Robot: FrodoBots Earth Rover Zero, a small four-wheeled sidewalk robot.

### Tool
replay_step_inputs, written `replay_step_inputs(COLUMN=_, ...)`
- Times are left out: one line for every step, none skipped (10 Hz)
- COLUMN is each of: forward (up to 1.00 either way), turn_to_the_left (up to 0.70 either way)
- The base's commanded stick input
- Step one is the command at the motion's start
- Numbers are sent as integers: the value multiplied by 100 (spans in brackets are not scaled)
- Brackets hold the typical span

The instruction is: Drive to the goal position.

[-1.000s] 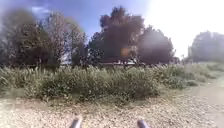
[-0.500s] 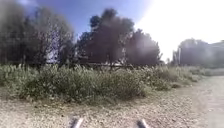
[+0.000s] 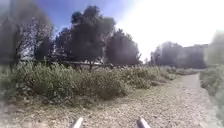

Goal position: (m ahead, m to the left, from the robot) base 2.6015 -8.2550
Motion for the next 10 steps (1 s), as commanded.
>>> replay_step_inputs(forward=0, turn_to_the_left=-100)
replay_step_inputs(forward=0, turn_to_the_left=-100)
replay_step_inputs(forward=0, turn_to_the_left=-100)
replay_step_inputs(forward=0, turn_to_the_left=-100)
replay_step_inputs(forward=0, turn_to_the_left=-100)
replay_step_inputs(forward=0, turn_to_the_left=-100)
replay_step_inputs(forward=0, turn_to_the_left=-100)
replay_step_inputs(forward=0, turn_to_the_left=-100)
replay_step_inputs(forward=0, turn_to_the_left=-100)
replay_step_inputs(forward=0, turn_to_the_left=-100)
